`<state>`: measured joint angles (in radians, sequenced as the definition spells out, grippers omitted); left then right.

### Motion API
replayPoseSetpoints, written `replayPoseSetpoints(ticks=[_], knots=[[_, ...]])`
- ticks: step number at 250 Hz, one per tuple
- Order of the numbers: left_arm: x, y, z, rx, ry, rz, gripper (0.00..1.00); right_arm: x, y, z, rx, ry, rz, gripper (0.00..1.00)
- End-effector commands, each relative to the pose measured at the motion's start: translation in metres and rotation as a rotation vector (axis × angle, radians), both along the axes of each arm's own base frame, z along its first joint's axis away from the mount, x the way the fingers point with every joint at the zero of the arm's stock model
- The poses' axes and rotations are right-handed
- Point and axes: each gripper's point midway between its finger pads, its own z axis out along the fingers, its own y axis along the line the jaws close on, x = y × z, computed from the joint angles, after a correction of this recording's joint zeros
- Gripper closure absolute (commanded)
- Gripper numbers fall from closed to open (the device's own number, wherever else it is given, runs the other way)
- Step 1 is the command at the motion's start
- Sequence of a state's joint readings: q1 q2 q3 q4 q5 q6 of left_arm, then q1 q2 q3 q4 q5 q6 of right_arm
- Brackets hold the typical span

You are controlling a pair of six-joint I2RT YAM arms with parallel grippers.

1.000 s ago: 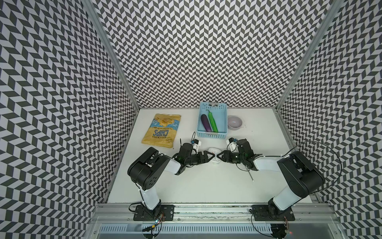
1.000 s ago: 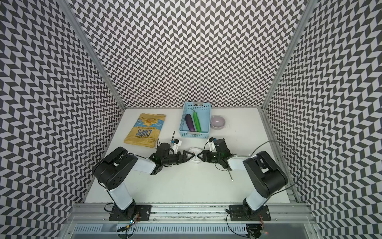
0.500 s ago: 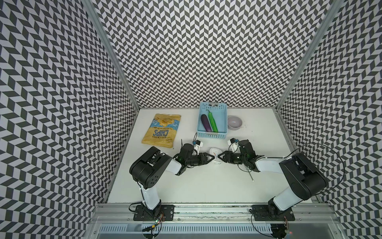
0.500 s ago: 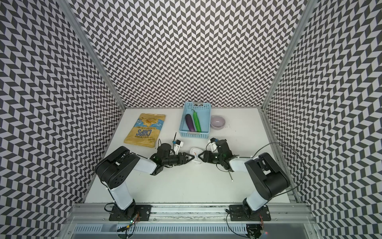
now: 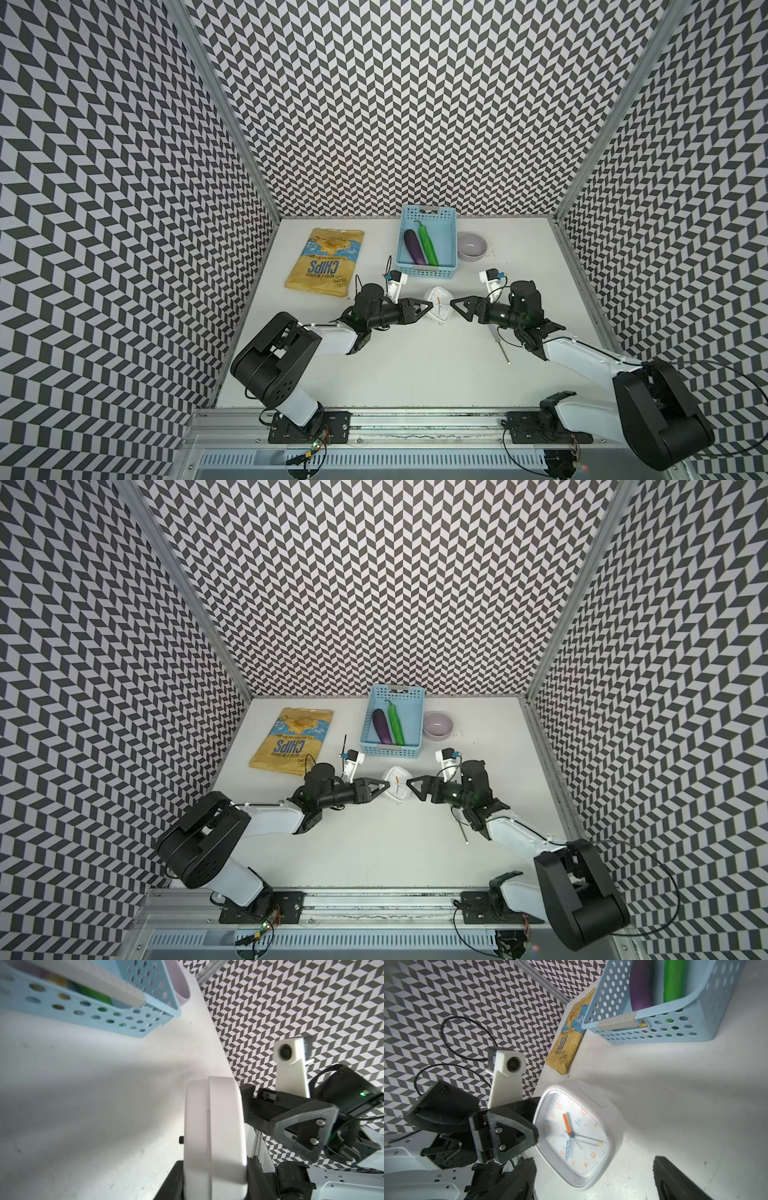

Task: Remove the battery from the alarm
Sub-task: Adjust the alarm at the center of the board.

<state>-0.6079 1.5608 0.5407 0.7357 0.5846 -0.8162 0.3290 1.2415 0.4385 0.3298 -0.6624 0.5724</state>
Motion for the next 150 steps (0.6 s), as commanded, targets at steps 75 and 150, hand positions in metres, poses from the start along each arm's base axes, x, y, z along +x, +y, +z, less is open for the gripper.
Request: replayPoseSetpoints(ticks=[75,150], knots=[[-0.010,0.017,0.107,-0.325,-0.095,0.010,0.77,-0.047,0.021,0.074,0.354,-0.176,0.225,0.02],[-0.033,0.011,0.137,-0.464,-0.065,-0.099,0.77,-0.071,0.020,0.132,0.611,-0.233,0.318,0.08]])
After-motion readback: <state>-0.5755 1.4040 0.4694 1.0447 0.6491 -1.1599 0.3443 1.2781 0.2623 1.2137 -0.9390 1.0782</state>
